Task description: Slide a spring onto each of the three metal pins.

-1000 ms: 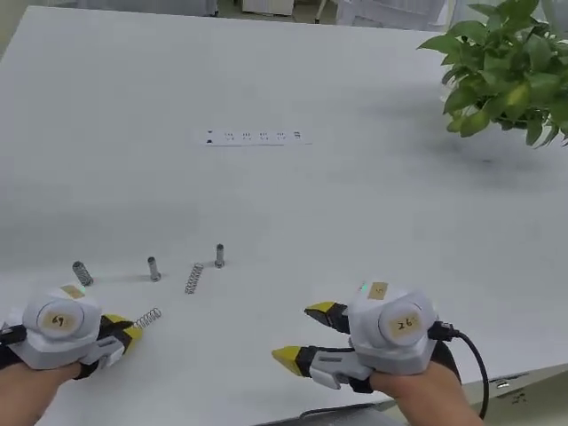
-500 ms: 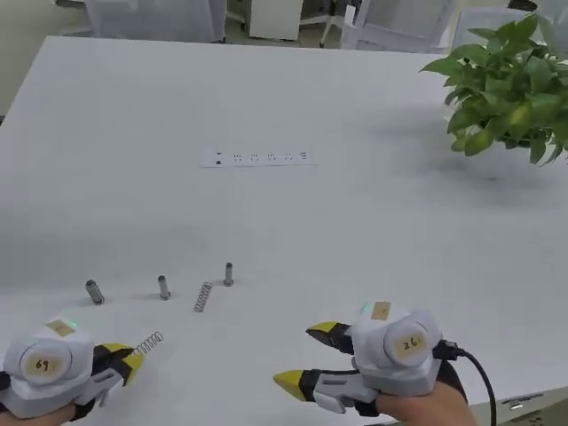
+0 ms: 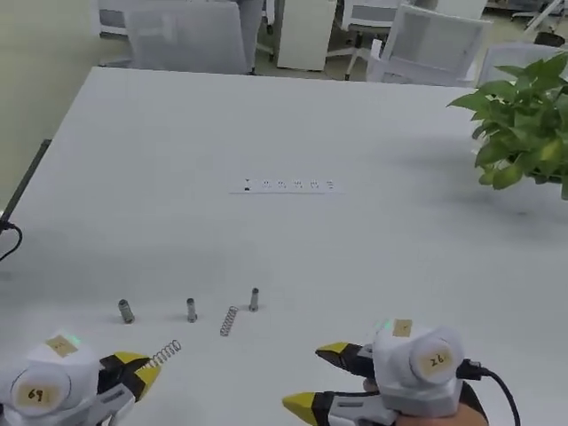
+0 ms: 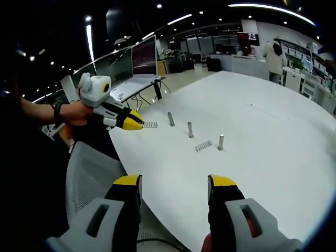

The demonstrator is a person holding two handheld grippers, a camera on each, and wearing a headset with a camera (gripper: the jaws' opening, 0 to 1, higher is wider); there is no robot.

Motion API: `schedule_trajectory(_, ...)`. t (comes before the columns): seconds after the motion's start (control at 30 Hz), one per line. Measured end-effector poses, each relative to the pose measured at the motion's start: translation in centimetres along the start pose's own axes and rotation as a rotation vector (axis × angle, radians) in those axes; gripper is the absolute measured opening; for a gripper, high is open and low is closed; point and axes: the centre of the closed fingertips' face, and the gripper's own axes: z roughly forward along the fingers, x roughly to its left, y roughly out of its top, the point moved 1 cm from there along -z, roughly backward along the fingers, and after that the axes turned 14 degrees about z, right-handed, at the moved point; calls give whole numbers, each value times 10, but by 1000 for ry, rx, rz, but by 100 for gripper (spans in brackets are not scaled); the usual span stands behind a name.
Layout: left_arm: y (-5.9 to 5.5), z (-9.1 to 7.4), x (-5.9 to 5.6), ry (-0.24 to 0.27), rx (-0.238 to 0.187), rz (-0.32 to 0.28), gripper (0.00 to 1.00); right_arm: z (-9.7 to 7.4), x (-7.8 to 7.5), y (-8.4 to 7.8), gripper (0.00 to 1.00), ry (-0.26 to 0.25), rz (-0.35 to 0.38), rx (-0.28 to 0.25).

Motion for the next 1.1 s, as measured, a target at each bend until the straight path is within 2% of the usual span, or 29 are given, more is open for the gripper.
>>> schedule_trajectory(0.1, 10, -9, 0, 1, -17, 26, 3, 4, 8, 7, 48, 24, -9, -1)
schedule_trajectory(0.23, 22, -17, -4, -6, -39, 51, 3, 9, 19, 17, 48, 72, 17, -26)
schedule_trajectory(0.3, 29, -19, -9, -21, -61, 55, 3, 12, 25, 22, 48, 98, 30, -35)
schedule_trajectory(0.4, 39, -23, -20, -45, -76, 93, 3, 16, 35, 28, 47, 123, 29, -39)
schedule_trajectory(0.63, 52, -22, -39, -92, -103, 138, 3, 25, 46, 28, 46, 146, 1, -19)
schedule_trajectory(0.9, 68, -24, -59, -159, -133, 218, 3, 28, 52, 27, 43, 178, -31, 3)
schedule_trajectory(1.1, 78, -24, -68, -193, -149, 266, 3, 29, 55, 27, 38, 212, -45, 17)
